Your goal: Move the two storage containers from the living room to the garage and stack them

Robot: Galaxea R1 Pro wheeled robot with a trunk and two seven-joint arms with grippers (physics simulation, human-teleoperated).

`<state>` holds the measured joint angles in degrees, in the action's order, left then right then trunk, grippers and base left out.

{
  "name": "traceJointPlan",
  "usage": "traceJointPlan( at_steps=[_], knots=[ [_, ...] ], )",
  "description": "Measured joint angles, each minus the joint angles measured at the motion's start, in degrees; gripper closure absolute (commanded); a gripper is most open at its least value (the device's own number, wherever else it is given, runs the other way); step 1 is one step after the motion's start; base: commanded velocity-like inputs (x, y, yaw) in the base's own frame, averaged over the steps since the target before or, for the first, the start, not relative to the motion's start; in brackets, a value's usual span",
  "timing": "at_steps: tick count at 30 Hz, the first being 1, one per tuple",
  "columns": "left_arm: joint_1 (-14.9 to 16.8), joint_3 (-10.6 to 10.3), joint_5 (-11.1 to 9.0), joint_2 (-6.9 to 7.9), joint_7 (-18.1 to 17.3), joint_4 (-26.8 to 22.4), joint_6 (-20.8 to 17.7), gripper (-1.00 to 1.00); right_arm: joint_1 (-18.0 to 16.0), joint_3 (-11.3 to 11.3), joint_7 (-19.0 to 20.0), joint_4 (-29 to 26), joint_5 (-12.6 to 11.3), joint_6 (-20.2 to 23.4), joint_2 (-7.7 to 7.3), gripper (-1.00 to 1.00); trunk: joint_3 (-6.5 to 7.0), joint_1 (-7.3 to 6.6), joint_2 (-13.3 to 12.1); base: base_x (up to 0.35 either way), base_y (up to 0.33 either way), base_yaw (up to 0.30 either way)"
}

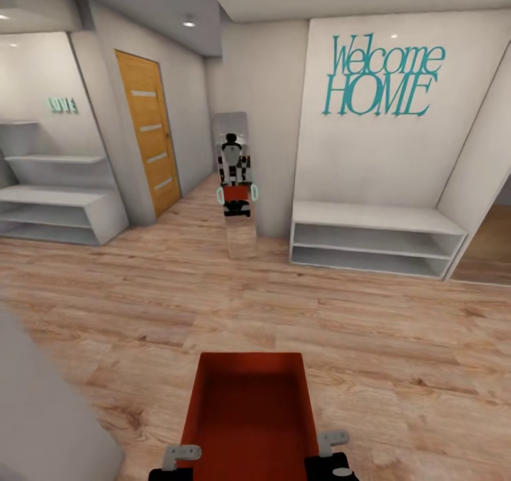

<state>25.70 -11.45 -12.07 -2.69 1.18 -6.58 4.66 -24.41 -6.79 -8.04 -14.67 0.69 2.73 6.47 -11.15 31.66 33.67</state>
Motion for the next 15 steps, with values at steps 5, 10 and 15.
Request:
traceJointPlan(
  at_steps=[5,10,15],
  knots=[
    [0.00,0.00,0.01,0.00,0.00,-0.01,0.00,1.00,0.00,0.00,0.00,0.01,-0.02,-0.03,0.00,1.00,0.00,0.00,0.00,0.343,0.000,0.000],
    [0.01,-0.01,0.00,-0.05,0.09,0.00,0.00,1.00,0.00,-0.03,0.02,0.00,-0.04,-0.01,-0.03,1.00,0.00,0.12,-0.01,0.343,0.000,0.000],
    [0.00,0.00,0.00,0.00,0.00,0.00,0.00,1.00,0.00,0.00,0.00,0.00,0.00,0.00,0.00,1.00,0.00,0.00,0.00,0.343,0.000,0.000]
  ],
)
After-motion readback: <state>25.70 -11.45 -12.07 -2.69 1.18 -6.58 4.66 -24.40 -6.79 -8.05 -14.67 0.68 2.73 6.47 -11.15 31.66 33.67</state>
